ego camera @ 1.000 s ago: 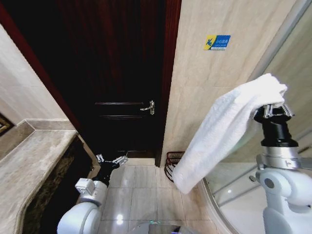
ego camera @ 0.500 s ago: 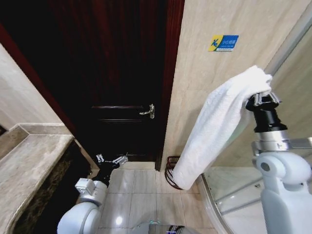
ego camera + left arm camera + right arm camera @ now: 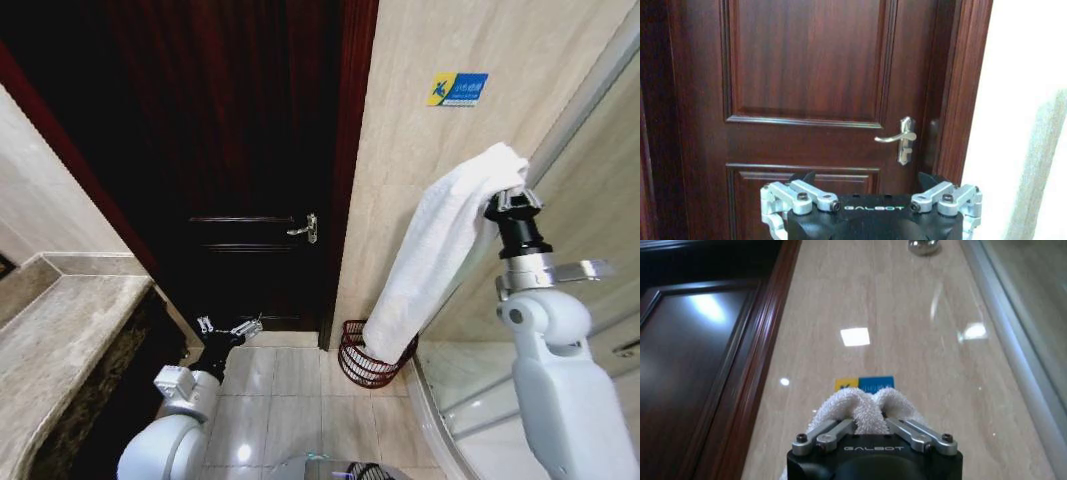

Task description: Discard the used towel into the hamper.

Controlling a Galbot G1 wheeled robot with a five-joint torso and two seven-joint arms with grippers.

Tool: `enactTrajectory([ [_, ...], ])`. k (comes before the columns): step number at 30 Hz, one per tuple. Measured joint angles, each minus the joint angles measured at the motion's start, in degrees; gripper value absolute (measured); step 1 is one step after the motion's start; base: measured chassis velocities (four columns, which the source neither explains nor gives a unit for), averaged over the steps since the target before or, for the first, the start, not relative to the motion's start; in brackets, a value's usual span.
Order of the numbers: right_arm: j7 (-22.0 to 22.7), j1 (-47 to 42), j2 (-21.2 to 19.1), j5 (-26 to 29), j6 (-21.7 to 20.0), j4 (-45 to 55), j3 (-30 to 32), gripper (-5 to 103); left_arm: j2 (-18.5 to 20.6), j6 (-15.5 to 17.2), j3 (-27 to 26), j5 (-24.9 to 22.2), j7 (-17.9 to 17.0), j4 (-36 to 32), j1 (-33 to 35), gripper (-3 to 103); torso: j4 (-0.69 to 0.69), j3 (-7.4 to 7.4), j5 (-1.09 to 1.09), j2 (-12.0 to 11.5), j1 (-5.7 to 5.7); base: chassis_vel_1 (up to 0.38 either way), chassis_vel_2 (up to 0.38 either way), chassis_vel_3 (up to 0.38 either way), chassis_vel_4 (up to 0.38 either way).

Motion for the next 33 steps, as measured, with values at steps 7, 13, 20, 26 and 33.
enactTrajectory([
  [7,-1.4,-1.4,1.5,-0.3,0.6,-1.2,-0.2,5,0.0,0.0,0.0,0.0,0.0,0.0,0.0,100,-0.01,-0.01,-0.01,0.0,-0.01,0.000,0.000,0.000,0.000],
  [13,-2.1,-3.3,3.3,-0.2,1.3,-3.7,-0.5,5,0.0,0.0,0.0,0.0,0.0,0.0,0.0,100,-0.01,0.00,0.01,0.0,-0.01,0.000,0.000,0.000,0.000],
  [20,-1.3,-2.9,4.0,0.1,1.5,-6.2,-2.0,5,0.0,0.0,0.0,0.0,0.0,0.0,0.0,100,-0.01,0.00,0.00,0.0,0.00,0.000,0.000,0.000,0.000],
  [26,-1.0,0.7,3.0,0.0,1.9,-10.7,-3.0,5,0.0,0.0,0.0,0.0,0.0,0.0,0.0,100,-0.01,0.00,0.00,0.0,0.00,0.000,0.000,0.000,0.000],
  [33,-1.5,5.9,1.5,-0.1,2.0,-14.7,-4.3,5,0.0,0.0,0.0,0.0,0.0,0.0,0.0,100,-0.01,0.00,0.00,0.0,0.00,0.000,0.000,0.000,0.000],
])
